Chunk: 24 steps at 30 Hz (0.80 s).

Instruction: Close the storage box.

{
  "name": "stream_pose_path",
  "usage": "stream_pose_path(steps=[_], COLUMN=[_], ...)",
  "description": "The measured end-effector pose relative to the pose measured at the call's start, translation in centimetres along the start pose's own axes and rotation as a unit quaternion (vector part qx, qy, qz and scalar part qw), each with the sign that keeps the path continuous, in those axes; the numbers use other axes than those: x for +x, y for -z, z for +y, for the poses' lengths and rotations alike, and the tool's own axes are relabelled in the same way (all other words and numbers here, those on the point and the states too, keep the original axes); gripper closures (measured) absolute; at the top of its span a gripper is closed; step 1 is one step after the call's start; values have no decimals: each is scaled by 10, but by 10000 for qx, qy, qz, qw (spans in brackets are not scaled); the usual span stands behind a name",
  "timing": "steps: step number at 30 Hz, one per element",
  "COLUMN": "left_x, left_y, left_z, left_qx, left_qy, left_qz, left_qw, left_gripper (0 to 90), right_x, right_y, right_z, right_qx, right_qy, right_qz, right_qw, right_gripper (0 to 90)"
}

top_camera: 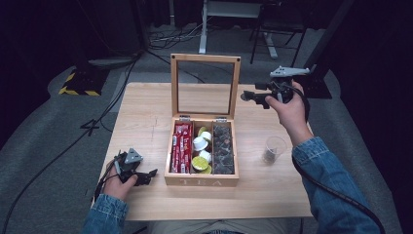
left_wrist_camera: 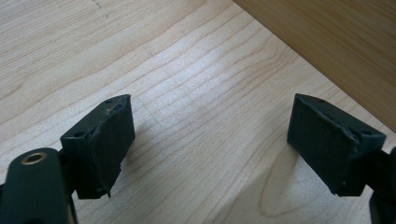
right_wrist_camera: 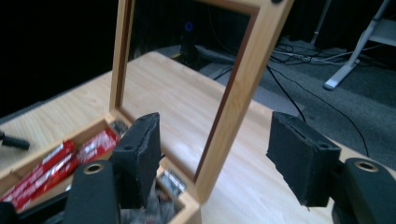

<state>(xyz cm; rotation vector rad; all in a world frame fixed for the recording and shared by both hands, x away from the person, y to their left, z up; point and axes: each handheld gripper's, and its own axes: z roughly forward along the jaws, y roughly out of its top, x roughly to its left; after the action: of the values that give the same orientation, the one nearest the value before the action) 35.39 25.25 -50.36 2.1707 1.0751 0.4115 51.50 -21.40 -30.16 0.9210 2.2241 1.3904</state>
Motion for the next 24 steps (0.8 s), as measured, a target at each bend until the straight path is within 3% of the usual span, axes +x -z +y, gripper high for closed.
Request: stream_pose_path(steps=[9,13,16,20,24], left_x=[0,0,0,0,0], left_y=[0,0,0,0,0], left_z=[0,0,0,0,0], left_qx=[-18,-20,-16,-23,-15], left_qy=[4,9,7,12,27], left_qz=[-6,-3,-3,2,-10], left_qw=[10000,10000,10000,10000,10000], left_gripper=[153,153,153,153,153], right_x=[-5,-12,-15,-20,-22], right_y=[-28,-41,-46,-62,-73], right_z=[17,26,30,37,41], right_qx=[-25,-114,-166,-93,37], right_qy=[-171,-265,-351,-447,-371], right_qz=[4,-249,-305,-342,-409], right_qw=[9999,9993,9988,9984,9985], right_gripper=[335,329,331,354,365])
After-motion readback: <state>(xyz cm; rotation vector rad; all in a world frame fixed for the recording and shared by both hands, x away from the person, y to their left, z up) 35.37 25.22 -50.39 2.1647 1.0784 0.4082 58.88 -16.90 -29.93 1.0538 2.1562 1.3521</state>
